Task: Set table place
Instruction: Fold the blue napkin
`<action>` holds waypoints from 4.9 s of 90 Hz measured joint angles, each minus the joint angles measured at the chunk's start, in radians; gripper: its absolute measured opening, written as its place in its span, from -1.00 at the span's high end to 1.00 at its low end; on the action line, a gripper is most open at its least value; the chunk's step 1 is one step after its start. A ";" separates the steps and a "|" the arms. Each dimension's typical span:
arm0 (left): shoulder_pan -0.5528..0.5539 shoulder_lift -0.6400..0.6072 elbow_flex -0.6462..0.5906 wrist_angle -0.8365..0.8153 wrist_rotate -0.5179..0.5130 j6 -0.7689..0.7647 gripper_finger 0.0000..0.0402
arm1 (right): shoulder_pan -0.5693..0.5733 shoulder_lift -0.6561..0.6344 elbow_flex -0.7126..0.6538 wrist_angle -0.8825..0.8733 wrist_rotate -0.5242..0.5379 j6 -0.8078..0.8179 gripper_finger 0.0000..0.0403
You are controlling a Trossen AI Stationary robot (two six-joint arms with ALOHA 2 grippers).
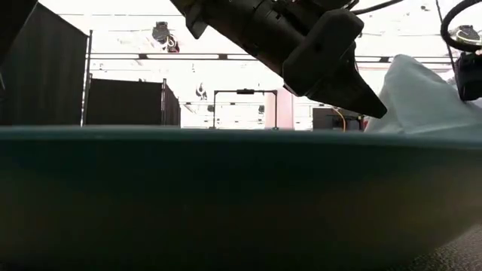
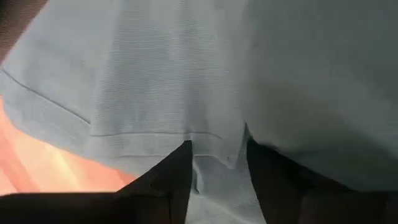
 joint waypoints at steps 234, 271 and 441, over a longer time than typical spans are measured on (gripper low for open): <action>0.078 -0.002 0.095 0.124 0.791 0.052 0.39 | -0.093 0.032 0.511 0.014 0.002 -0.656 1.00; 0.077 -0.002 0.095 0.051 0.875 0.051 0.39 | -0.120 -0.010 0.511 -0.008 0.057 -0.714 1.00; 0.089 0.001 0.093 0.045 0.753 0.026 0.42 | -0.036 -0.128 0.809 -0.849 0.376 -0.382 1.00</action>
